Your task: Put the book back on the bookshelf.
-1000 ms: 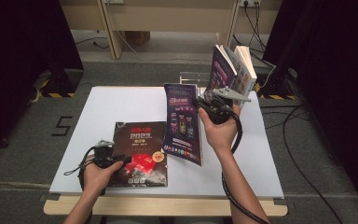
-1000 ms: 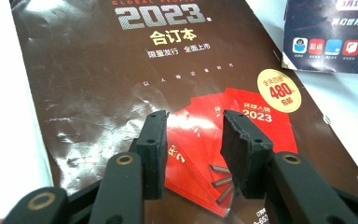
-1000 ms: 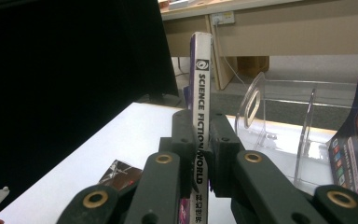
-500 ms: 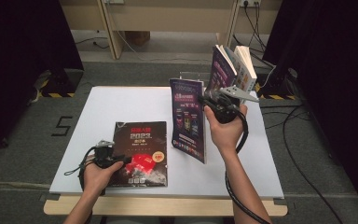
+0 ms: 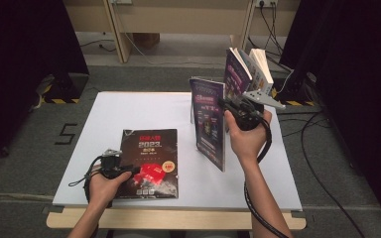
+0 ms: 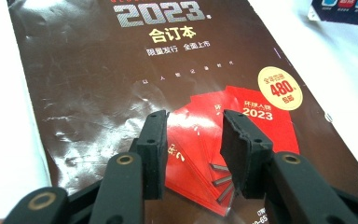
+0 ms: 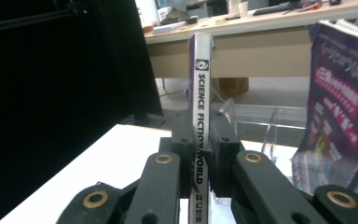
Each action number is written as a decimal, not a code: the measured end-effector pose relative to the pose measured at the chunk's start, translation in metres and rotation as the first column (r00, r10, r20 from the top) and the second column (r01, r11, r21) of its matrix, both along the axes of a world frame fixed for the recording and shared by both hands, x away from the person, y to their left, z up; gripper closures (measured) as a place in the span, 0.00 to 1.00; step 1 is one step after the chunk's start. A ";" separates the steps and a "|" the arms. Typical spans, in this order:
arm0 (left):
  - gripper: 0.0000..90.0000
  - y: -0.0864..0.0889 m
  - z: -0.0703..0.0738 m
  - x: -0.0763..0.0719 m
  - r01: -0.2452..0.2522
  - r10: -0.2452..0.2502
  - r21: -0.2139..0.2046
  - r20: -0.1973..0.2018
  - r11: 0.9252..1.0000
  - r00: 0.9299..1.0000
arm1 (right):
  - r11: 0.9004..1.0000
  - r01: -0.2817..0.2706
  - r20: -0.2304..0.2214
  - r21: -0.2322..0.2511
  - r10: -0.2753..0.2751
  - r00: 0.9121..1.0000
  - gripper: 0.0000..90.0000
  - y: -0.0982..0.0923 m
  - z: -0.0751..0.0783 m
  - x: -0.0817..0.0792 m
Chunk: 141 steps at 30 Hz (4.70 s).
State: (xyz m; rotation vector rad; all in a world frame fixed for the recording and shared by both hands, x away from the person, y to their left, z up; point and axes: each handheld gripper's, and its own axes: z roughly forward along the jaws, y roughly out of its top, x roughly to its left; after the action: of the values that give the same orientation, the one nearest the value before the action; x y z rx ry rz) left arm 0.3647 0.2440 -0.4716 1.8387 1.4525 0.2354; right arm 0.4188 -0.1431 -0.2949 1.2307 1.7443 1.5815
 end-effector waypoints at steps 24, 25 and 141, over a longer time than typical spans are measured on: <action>0.67 0.000 -0.001 0.000 0.000 0.000 -0.002 -0.003 1.000 1.000 | 0.995 0.098 0.032 0.004 -0.098 0.995 0.93 -0.035 0.008 -0.005; 0.67 0.000 -0.001 0.000 0.000 0.000 -0.002 -0.003 1.000 1.000 | 0.995 0.103 0.034 0.010 -0.104 0.994 0.93 -0.036 0.008 -0.005; 0.66 0.002 -0.003 0.002 -0.013 0.013 -0.010 -0.003 1.000 1.000 | 0.975 0.220 0.108 0.018 -0.220 0.969 0.93 -0.026 0.018 0.065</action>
State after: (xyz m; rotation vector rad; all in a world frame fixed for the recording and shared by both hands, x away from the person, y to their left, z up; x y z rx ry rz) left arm 0.3670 0.2462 -0.4751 1.8228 1.4656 0.2308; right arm 0.4843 -0.1693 -0.2767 1.2678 1.4805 1.4955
